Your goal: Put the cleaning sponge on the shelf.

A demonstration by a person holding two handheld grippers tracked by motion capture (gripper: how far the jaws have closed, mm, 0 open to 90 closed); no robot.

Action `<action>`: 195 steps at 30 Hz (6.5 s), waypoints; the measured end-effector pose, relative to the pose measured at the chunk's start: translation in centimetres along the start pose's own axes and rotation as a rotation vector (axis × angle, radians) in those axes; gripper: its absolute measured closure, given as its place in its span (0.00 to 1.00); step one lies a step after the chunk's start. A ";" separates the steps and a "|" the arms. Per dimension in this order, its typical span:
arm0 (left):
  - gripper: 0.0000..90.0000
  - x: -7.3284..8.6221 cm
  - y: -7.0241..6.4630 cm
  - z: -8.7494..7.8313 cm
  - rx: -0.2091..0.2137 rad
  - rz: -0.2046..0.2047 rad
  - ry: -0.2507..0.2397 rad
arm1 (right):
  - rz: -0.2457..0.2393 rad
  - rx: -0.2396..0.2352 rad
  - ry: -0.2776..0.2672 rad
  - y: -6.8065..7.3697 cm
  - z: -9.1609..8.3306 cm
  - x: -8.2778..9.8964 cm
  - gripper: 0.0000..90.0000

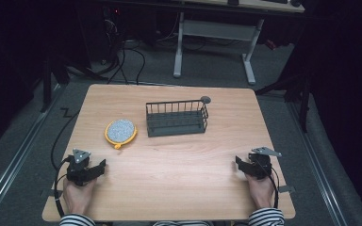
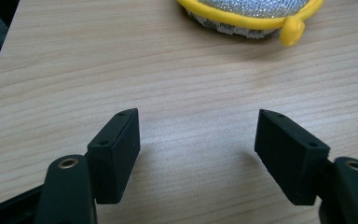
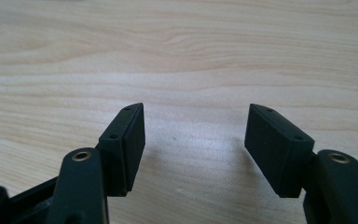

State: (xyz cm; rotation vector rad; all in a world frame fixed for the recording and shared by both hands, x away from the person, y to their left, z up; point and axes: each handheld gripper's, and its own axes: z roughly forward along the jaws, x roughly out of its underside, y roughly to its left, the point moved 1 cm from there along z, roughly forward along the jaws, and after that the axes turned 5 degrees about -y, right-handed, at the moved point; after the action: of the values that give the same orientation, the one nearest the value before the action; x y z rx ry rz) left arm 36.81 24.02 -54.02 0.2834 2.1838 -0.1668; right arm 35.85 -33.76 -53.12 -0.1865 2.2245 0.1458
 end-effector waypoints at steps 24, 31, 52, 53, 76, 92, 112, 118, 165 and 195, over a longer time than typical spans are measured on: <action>0.45 -8.3 -7.6 1.5 0.227 0.157 -0.020 | -0.077 -0.176 -0.001 3.7 2.3 -6.6 0.67; 0.49 -9.8 -9.2 3.7 0.253 0.161 0.010 | -0.088 -0.182 -0.005 4.7 3.6 -8.4 0.70; 0.57 -11.2 -11.8 9.4 0.252 0.107 0.059 | -0.100 -0.166 0.047 7.3 9.9 -10.7 0.77; 0.58 -11.1 -11.7 9.6 0.250 0.102 0.061 | -0.098 -0.165 0.049 7.3 10.1 -10.6 0.77; 0.96 -11.0 -12.1 10.3 0.236 0.143 0.064 | -0.144 -0.161 0.083 8.2 11.3 -11.0 0.95; 0.96 -8.6 -13.3 6.4 0.316 0.211 0.105 | -0.206 -0.203 0.114 8.2 8.5 -9.3 0.95; 0.96 -5.2 -15.5 1.9 0.380 0.243 0.104 | -0.239 -0.228 0.119 8.3 6.0 -7.5 0.95; 0.95 -5.0 -15.8 1.6 0.390 0.229 0.103 | -0.231 -0.232 0.106 8.0 5.9 -7.3 0.88; 0.42 -11.3 0.6 6.8 0.115 -0.110 0.178 | -0.080 -0.009 0.013 0.6 -1.0 1.6 0.37; 0.66 -10.2 2.3 9.9 0.179 -0.249 0.266 | -0.082 -0.007 0.012 0.6 -1.1 1.6 0.37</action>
State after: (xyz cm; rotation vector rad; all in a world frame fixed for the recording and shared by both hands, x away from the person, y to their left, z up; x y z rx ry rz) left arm 50.92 22.57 -51.66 0.1379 2.4689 -0.4893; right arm 33.96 -33.51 -53.71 -0.2834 2.2247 0.1081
